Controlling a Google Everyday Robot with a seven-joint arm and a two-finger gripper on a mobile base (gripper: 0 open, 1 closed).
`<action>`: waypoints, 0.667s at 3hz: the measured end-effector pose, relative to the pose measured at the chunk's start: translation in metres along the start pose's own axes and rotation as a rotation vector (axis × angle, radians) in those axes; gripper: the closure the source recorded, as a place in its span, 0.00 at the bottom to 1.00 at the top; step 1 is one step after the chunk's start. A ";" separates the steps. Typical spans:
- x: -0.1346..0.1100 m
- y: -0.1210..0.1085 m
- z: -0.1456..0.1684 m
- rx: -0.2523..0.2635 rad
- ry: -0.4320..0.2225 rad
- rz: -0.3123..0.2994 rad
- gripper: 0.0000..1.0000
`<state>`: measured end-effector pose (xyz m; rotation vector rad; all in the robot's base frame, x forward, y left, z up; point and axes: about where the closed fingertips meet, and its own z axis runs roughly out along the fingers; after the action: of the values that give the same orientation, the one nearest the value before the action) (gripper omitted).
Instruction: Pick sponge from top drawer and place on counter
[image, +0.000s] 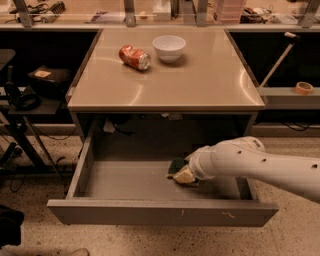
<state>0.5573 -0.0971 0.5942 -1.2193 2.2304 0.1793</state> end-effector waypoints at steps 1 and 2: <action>-0.003 0.000 -0.019 0.034 0.006 0.001 0.88; -0.002 0.003 -0.069 0.122 0.033 -0.001 1.00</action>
Offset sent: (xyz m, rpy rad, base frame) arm -0.0647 -0.0490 0.2411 -0.2132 -0.3349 -0.1841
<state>0.5268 -0.1201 0.6511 -1.1651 2.2343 0.0218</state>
